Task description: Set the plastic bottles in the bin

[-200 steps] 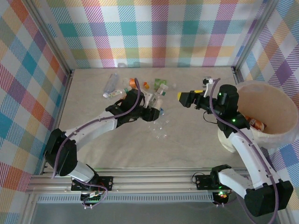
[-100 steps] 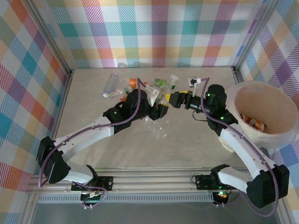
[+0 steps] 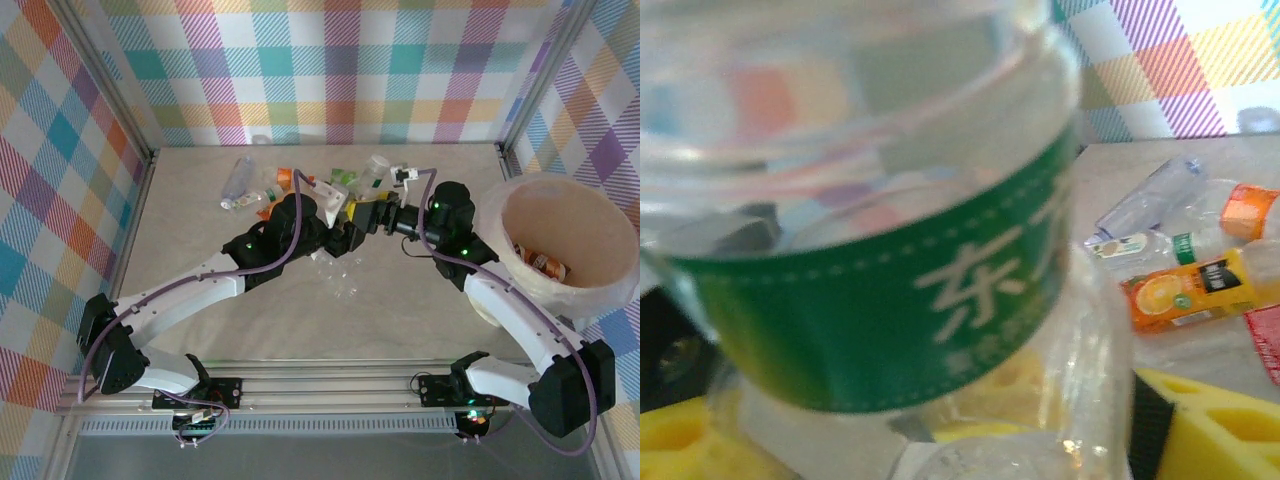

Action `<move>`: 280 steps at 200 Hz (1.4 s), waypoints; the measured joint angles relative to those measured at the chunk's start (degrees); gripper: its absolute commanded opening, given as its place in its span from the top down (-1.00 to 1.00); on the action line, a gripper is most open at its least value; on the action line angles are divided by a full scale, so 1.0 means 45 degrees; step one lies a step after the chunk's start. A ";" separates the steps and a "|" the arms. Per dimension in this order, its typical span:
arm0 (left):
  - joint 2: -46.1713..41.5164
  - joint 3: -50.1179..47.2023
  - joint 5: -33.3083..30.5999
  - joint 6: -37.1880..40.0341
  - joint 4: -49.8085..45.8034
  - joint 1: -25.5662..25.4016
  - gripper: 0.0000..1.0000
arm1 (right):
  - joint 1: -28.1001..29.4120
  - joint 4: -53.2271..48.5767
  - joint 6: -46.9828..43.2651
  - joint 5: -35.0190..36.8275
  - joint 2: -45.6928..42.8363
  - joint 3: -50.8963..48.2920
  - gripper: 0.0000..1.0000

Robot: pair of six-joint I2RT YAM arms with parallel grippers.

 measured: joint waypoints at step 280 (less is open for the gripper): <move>-0.0816 -0.1209 0.2336 -0.1200 0.2229 -0.0165 -1.00 | -0.1438 -0.8388 -0.4629 0.6946 -0.1190 0.4056 0.12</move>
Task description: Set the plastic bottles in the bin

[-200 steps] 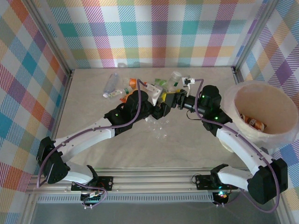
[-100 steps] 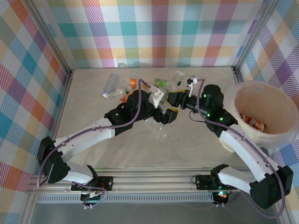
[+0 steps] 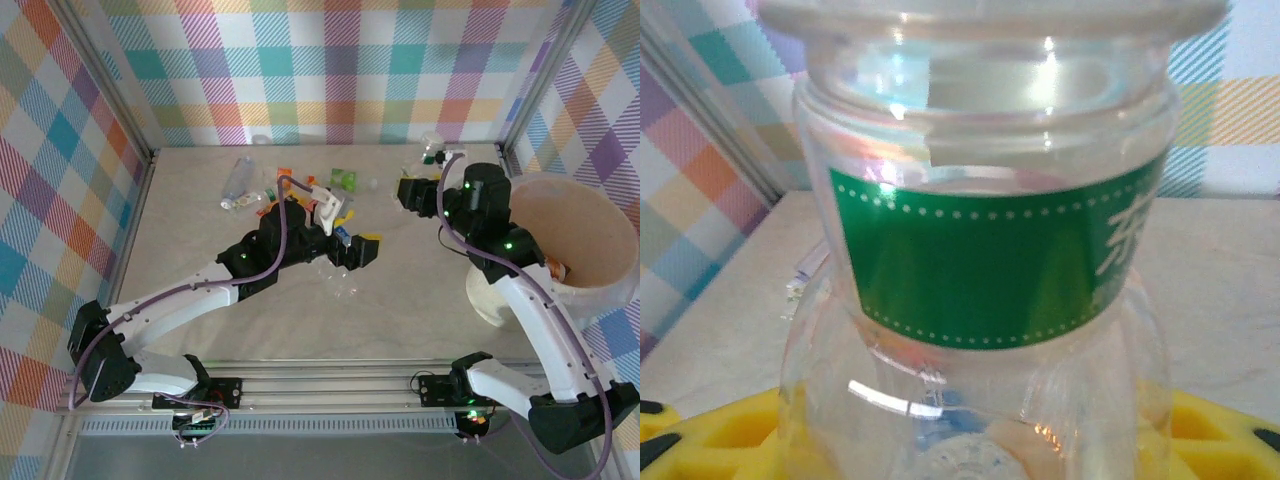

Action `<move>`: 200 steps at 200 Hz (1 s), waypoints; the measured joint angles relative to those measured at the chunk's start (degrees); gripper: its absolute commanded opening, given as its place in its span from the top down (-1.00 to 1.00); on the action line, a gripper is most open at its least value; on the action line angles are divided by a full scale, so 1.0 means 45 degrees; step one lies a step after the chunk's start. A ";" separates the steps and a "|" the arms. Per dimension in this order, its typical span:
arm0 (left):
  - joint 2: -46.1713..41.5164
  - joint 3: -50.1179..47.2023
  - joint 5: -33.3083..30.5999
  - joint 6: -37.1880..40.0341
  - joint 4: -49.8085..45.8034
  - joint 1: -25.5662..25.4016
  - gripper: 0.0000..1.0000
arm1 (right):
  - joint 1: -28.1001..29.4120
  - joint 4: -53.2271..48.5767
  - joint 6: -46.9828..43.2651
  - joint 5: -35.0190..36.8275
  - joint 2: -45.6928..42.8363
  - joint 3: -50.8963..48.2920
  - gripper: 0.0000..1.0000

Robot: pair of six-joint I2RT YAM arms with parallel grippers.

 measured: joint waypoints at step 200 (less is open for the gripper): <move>0.0525 -0.0656 -0.4619 -0.2016 -0.0117 -0.0005 -1.00 | -0.9729 -0.7067 -0.2263 0.0034 0.1185 0.3925 0.07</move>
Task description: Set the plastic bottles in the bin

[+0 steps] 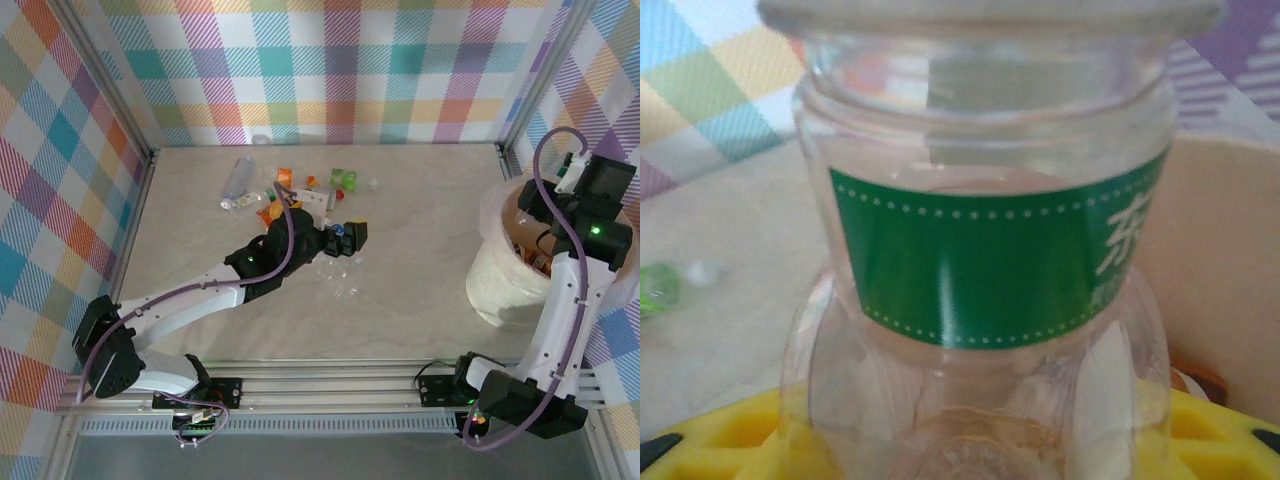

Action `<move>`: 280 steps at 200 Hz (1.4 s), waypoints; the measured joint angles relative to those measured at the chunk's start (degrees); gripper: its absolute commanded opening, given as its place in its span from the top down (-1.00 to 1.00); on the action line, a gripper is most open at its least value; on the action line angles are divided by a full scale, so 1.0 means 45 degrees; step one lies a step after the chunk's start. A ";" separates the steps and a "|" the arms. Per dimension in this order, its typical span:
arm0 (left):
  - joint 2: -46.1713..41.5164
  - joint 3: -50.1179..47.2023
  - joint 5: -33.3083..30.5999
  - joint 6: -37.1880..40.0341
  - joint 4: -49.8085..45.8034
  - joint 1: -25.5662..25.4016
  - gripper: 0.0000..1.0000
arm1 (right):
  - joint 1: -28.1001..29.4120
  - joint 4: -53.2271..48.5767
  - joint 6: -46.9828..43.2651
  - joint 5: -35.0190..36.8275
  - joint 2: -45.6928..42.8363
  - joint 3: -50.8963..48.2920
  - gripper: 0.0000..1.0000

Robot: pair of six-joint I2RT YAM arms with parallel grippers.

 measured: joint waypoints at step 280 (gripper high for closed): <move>0.1656 0.1103 -0.0189 -0.2025 -0.0782 0.0345 -1.00 | -0.0204 -0.0102 0.0593 -0.0015 -0.0223 -0.1311 -0.76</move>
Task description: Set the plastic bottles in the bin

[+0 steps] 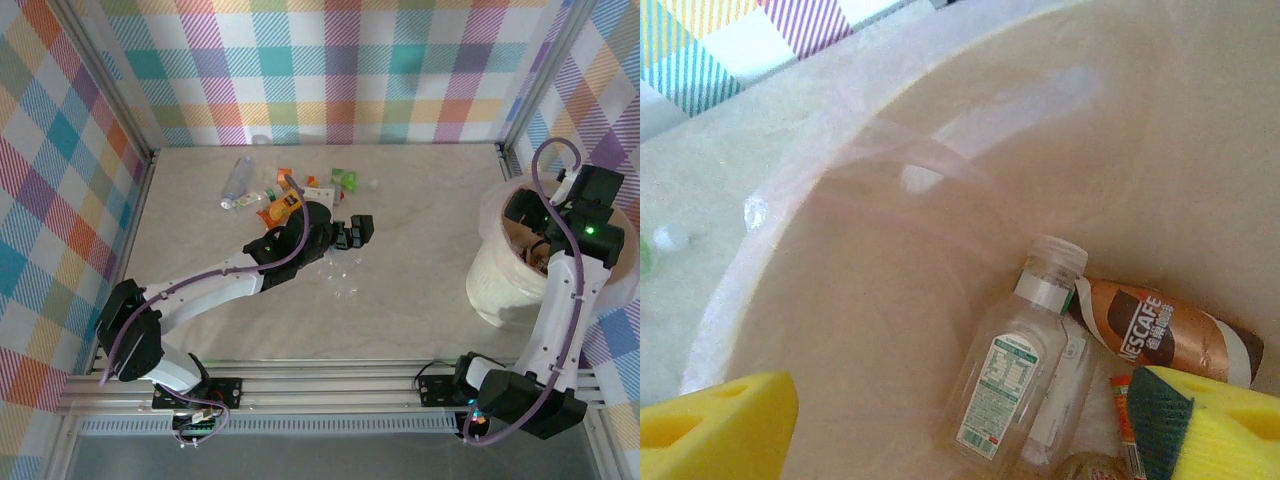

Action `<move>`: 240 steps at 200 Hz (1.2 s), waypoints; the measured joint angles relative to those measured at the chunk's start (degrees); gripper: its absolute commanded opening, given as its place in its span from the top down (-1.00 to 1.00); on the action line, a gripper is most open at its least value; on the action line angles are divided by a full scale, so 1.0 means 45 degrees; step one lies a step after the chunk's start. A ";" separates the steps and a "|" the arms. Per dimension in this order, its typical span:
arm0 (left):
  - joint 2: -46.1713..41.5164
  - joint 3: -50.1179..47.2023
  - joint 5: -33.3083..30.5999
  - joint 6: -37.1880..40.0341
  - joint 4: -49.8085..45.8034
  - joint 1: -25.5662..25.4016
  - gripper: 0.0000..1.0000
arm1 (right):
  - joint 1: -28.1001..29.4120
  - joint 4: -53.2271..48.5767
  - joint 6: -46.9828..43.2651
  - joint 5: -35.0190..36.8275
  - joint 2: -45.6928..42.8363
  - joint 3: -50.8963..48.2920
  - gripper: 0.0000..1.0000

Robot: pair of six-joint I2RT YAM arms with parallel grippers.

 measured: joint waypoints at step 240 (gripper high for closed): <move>0.0568 0.0996 -0.2351 -0.2681 -0.5513 0.2079 -1.00 | 1.0112 0.4614 0.1768 -0.4347 0.1360 -0.1797 -0.99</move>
